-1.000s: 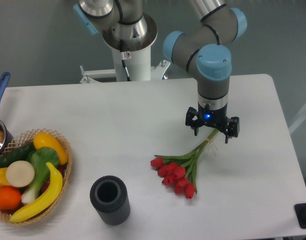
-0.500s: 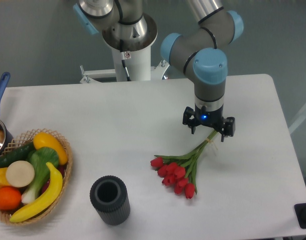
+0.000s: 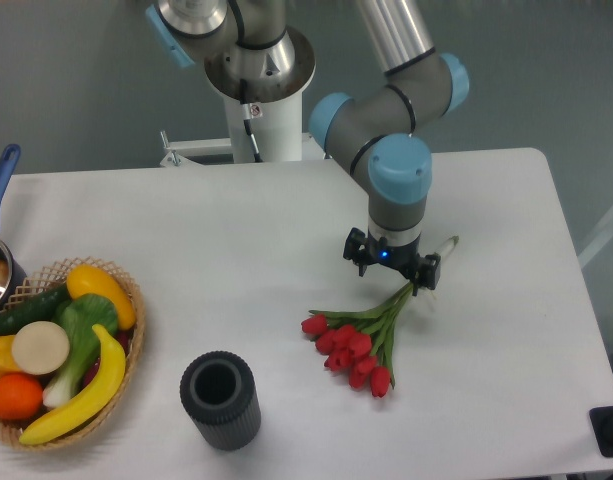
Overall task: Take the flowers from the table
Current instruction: 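Lower the open gripper down onto the tulip stems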
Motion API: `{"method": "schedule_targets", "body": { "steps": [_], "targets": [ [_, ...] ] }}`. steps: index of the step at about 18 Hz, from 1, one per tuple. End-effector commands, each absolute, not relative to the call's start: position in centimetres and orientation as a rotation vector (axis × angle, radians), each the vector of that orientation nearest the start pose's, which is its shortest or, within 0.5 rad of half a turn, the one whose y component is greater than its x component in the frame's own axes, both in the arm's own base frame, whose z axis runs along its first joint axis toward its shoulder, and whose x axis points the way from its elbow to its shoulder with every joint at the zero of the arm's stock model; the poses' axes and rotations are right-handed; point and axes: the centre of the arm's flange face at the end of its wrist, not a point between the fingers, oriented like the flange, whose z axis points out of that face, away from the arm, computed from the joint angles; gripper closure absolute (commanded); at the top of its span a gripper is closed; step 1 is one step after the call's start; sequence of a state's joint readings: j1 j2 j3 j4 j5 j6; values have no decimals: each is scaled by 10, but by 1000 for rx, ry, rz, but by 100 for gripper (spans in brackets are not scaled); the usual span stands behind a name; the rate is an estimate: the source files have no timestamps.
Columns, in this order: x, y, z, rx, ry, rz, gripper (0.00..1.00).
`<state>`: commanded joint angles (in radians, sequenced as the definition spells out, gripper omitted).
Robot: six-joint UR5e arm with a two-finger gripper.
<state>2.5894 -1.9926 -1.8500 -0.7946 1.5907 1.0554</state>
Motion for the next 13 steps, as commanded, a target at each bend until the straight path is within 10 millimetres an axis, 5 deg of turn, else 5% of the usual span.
{"method": "schedule_targets", "body": {
  "steps": [12, 13],
  "targets": [
    [-431, 435, 190, -3123, 97, 100, 0],
    [-433, 436, 188, -3127, 109, 102, 8]
  ]
}}
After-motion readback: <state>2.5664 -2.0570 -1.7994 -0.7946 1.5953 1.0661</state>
